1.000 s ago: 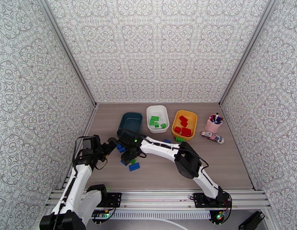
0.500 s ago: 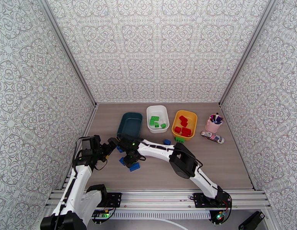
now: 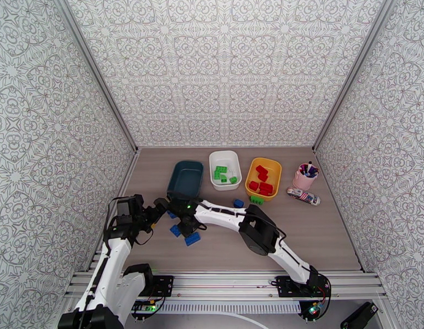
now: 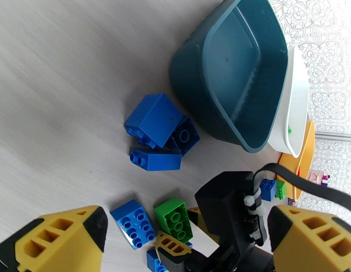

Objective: Sort the legos into containers by color

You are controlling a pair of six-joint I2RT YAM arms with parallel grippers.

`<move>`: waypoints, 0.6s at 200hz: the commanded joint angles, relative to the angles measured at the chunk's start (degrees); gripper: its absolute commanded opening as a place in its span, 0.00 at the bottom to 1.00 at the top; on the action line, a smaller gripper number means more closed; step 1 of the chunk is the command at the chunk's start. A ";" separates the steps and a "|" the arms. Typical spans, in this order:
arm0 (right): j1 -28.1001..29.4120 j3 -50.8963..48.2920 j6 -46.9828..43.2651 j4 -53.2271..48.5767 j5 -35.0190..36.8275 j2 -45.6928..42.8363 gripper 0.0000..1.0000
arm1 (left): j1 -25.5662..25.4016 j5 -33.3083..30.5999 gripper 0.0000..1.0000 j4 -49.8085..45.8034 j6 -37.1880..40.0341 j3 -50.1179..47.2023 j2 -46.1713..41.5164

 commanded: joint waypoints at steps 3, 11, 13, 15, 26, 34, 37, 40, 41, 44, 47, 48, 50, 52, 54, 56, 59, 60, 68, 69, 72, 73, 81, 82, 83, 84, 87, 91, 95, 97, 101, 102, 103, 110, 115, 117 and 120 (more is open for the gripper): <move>0.24 2.19 1.53 -0.14 2.67 3.10 0.45 | 0.37 1.04 0.99 -0.66 0.14 -0.96 -0.83; 0.18 2.31 1.54 -0.20 3.03 2.96 0.43 | 0.32 1.04 0.99 -0.51 0.06 -1.21 -0.75; 0.22 2.22 1.55 -0.18 3.11 2.90 0.43 | 0.37 1.04 0.99 -0.53 0.05 -1.29 -0.70; 0.25 2.17 1.62 -0.17 3.22 2.80 0.42 | 0.38 1.13 0.99 -0.47 -0.02 -1.33 -0.67; 0.20 1.71 1.72 0.12 3.69 1.98 0.39 | 0.24 1.32 0.99 -0.12 -0.20 -1.69 -0.44; 0.11 0.91 1.90 0.64 3.88 1.09 0.37 | 0.02 1.48 0.99 -0.01 -0.39 -1.76 -0.24; 0.09 0.52 2.06 0.91 3.80 0.66 0.37 | -0.02 1.47 0.99 -0.01 -0.40 -1.78 -0.22; -0.04 0.03 2.16 1.30 3.70 0.24 0.36 | -0.15 1.43 0.99 0.00 -0.40 -1.78 -0.21; -0.07 -0.09 2.17 1.37 3.71 0.08 0.36 | -0.24 1.41 0.99 -0.01 -0.40 -1.78 -0.17; -0.19 -0.53 2.36 1.67 3.63 -0.41 0.35 | -0.26 1.44 0.99 0.01 -0.43 -1.78 -0.20; -0.27 -1.02 2.50 2.00 3.55 -0.84 0.35 | -0.38 1.34 0.99 -0.01 -0.48 -1.72 -0.21; -0.31 -1.19 2.51 2.16 3.50 -1.03 0.34 | -0.38 1.32 0.99 -0.01 -0.53 -1.75 -0.21; -0.38 -1.49 2.72 2.39 3.42 -1.37 0.34 | -0.49 1.35 0.99 -0.03 -0.52 -1.71 -0.26; -0.51 -1.85 2.79 2.64 3.34 -1.74 0.33 | -0.54 1.27 0.99 0.00 -0.60 -1.77 -0.29; -0.63 -2.16 2.92 2.80 3.34 -2.10 0.33 | -0.64 1.23 0.99 -0.01 -0.65 -1.85 -0.34; -0.73 -2.46 3.00 2.99 3.30 -2.38 0.33 | -0.75 1.26 0.99 -0.01 -0.70 -1.87 -0.38; -0.90 -2.98 3.23 3.29 3.13 -2.96 0.32 | -0.92 1.13 0.99 0.08 -0.81 -1.92 -0.47; -1.02 -3.05 3.23 3.38 3.12 -3.14 0.32 | -0.96 1.09 0.99 0.12 -0.82 -1.94 -0.47; -1.45 -4.27 3.63 4.00 2.93 -4.59 0.30 | -1.38 1.05 0.99 0.49 -1.16 -2.11 -0.69; -1.52 -4.44 3.65 4.13 2.93 -4.79 0.30 | -1.41 1.00 0.99 0.55 -1.22 -2.12 -0.72; -1.76 -4.89 3.71 4.41 2.92 -5.32 0.30 | -1.61 0.96 0.99 0.78 -1.39 -2.21 -0.74; -1.80 -5.06 3.78 4.46 2.92 -5.56 0.30 | -1.74 0.91 0.99 0.82 -1.46 -2.26 -0.74; -2.38 -6.18 4.04 5.11 2.84 -7.05 0.29 | -2.43 0.79 0.99 1.61 -1.92 -2.44 -0.62; -2.47 -6.27 4.03 5.21 2.84 -7.25 0.29 | -2.55 0.74 0.99 1.72 -1.90 -2.51 -0.59; -2.55 -6.41 4.07 5.21 2.84 -7.44 0.29 | -2.70 0.71 0.99 1.82 -1.94 -2.54 -0.58; -2.59 -6.48 4.09 5.22 2.80 -7.58 0.29 | -2.81 0.70 0.99 1.91 -2.05 -2.56 -0.53; -2.80 -6.84 4.24 5.37 2.87 -8.10 0.29 | -3.08 0.69 0.99 2.19 -2.14 -2.57 -0.34; -3.12 -7.28 4.34 5.57 2.87 -8.78 0.29 | -3.62 0.61 0.99 2.54 -2.39 -2.58 -0.04; -3.43 -7.63 4.44 5.63 2.90 -9.38 0.29 | -4.01 0.60 0.99 3.04 -2.58 -2.49 0.37; -3.56 -7.89 4.48 5.70 2.92 -9.74 0.29 | -4.30 0.65 0.99 3.30 -2.59 -2.45 0.59; -3.87 -8.32 4.55 5.81 3.01 -10.38 0.29 | -4.95 0.58 0.99 3.70 -2.78 -2.33 1.13; -3.96 -8.40 4.59 5.87 2.97 -10.55 0.29 | -5.09 0.59 0.99 3.86 -2.86 -2.28 1.25; -4.00 -8.48 4.66 5.89 2.99 -10.72 0.29 | -5.24 0.55 0.99 3.95 -2.90 -2.25 1.31; -4.50 -9.28 4.83 6.16 2.96 -11.87 0.28 | -6.28 0.36 0.99 4.56 -3.09 -1.86 2.36; -4.94 -9.87 4.92 6.46 2.93 -12.73 0.28 | -7.19 0.05 0.99 5.01 -3.28 -1.56 3.02; -5.04 -10.12 5.03 6.56 2.93 -13.02 0.28 | -7.56 -0.04 0.99 5.22 -3.36 -1.42 3.27; -5.25 -10.57 5.10 6.74 2.84 -13.53 0.28 | -8.08 -0.15 0.99 5.54 -3.50 -1.21 3.75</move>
